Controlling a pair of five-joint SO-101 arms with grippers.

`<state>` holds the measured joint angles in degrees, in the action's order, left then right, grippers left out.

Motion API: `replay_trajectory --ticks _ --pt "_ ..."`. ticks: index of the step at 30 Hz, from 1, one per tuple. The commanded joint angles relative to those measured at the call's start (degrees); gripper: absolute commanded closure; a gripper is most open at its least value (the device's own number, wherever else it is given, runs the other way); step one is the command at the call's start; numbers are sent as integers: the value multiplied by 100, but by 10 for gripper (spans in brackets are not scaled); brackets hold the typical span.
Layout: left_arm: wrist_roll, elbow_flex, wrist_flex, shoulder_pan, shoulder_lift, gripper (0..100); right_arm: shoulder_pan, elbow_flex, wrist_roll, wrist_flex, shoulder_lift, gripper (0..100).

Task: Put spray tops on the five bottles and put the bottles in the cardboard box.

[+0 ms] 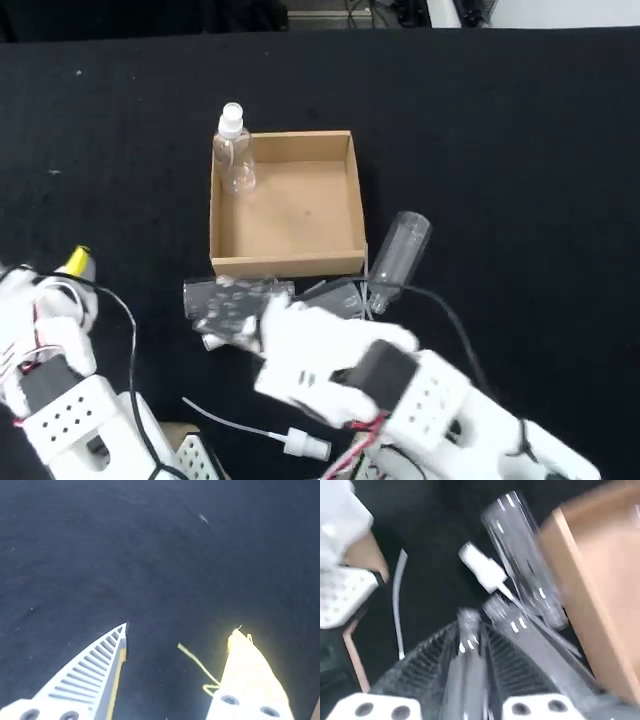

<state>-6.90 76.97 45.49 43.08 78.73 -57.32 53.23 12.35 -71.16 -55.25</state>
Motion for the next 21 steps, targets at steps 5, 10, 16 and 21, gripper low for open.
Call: replay_trajectory --ticks 5,10,16,21 --pt "-299 -119 -387 813 -18 776 -932 110 -413 809 848 833" --pt "-686 -242 -396 1376 -18 776 -1143 752 -484 1521 884 859" --pt "-1073 -233 -580 1798 -26 775 -1152 1209 -492 1916 884 865" --pt "-1398 -268 -624 2220 -26 773 -1266 1226 -695 1934 892 851"
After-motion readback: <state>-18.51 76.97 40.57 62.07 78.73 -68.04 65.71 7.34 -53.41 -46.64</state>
